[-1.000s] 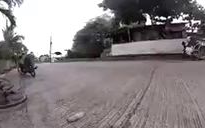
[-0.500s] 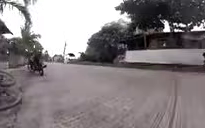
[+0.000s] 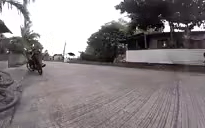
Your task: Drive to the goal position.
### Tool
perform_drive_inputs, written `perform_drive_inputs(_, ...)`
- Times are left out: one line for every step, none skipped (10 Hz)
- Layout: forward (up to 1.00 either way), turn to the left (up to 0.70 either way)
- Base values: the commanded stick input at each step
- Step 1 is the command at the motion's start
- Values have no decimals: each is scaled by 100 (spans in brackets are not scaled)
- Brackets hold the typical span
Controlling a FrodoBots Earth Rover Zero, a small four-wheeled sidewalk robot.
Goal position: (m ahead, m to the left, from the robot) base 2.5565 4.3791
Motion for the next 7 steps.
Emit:
perform_drive_inputs(70,27)
perform_drive_inputs(70,27)
perform_drive_inputs(70,27)
perform_drive_inputs(70,27)
perform_drive_inputs(70,27)
perform_drive_inputs(70,19)
perform_drive_inputs(70,0)
